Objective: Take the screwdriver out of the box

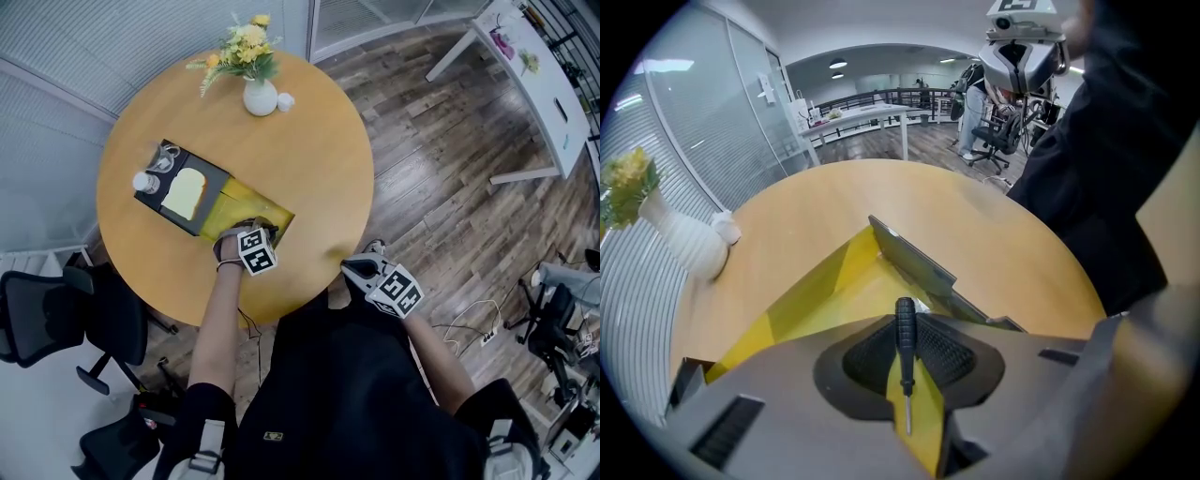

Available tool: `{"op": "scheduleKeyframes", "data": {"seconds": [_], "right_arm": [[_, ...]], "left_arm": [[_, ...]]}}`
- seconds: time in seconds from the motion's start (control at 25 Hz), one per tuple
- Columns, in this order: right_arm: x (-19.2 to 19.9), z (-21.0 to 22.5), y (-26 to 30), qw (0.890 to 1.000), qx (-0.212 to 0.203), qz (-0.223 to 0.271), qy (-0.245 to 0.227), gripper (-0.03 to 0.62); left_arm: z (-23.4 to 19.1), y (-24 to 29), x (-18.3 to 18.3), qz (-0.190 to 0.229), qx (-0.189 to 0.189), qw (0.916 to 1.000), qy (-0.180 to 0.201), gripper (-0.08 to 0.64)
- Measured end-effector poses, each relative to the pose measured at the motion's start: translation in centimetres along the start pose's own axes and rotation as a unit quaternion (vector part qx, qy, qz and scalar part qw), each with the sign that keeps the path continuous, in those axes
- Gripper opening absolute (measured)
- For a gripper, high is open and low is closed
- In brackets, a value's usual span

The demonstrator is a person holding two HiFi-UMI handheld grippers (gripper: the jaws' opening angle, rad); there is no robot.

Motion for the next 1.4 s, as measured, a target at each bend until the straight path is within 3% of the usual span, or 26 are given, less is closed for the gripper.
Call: {"op": "scheduleKeyframes", "data": {"seconds": [0.52, 0.84, 1.24, 1.4], "right_arm": [[-0.9, -0.6, 0.6, 0.999, -0.023, 0.007, -0.033, 0.008], [-1.3, -0.5, 1.3, 0.998, -0.032, 0.013, -0.051, 0.008], [-3.1, 0.6, 1.4, 0.996, -0.027, 0.041, -0.071, 0.008], [-3.6, 1.0, 1.5, 0.996, -0.023, 0.049, -0.076, 0.008]], "left_arm": [[-0.1, -5.1, -1.4, 0.049, -0.075, 0.9941, -0.061, 0.072], [0.8, -9.3, -2.1, 0.107, -0.125, 0.9816, -0.097, 0.072], [2.6, -13.3, -3.3, 0.191, -0.147, 0.9568, -0.163, 0.071], [3.4, -14.7, -4.2, 0.253, -0.15, 0.9319, -0.212, 0.071]]}}
Point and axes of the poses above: the fingertips, and each gripper's own axes: y forward along the fingers, z to its right, x out of its underside, the point moved 8 cm from there along -y, backward along the fingers
